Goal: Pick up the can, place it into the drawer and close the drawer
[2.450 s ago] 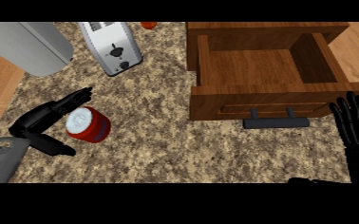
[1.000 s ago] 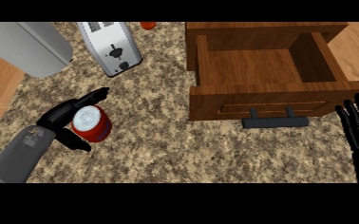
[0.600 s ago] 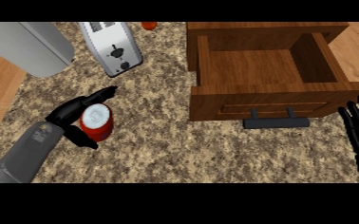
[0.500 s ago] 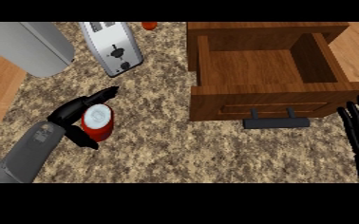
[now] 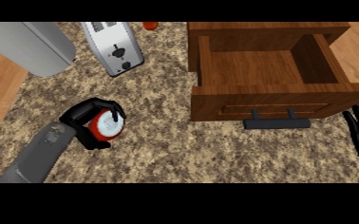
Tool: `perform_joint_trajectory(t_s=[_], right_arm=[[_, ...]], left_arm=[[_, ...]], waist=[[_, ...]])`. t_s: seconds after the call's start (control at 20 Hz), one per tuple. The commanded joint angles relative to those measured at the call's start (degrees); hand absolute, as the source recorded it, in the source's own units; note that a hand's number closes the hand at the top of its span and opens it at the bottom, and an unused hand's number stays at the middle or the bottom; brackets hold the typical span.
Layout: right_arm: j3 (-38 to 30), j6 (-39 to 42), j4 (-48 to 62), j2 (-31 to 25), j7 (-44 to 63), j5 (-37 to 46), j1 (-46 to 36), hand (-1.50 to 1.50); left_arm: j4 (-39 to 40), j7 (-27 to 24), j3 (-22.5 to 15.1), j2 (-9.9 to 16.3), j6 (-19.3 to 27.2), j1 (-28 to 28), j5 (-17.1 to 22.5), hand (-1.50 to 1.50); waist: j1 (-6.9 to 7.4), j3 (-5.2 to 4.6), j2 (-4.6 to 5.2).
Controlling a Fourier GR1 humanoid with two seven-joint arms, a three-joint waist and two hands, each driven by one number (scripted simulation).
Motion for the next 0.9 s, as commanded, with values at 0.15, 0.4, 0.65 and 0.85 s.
perform_joint_trajectory(t_s=[0.15,0.4,0.65,0.85], right_arm=[[-0.3,0.6,2.1,1.0,-3.0,-0.5,0.4,-1.50],[-1.8,1.1,-1.0,-0.1,0.4,-1.9,2.6,-1.50],[-3.5,-0.4,-1.9,0.4,-0.7,-1.6,3.1,-1.50],[-2.4,0.9,-3.6,0.5,-0.3,-1.6,5.0,-1.50]], left_arm=[[-2.3,-4.0,-1.9,-1.0,-13.9,1.1,2.6,1.50],[-5.8,3.5,2.4,-1.2,-12.3,1.3,9.8,1.50],[1.0,10.9,20.6,-4.3,18.3,4.4,22.9,1.50],[-6.1,17.5,21.7,-10.2,30.1,1.5,24.5,1.50]], waist=[[0.64,-0.14,0.10],[1.28,-0.08,-0.29],[3.44,0.00,-0.71],[2.25,0.05,-0.85]])
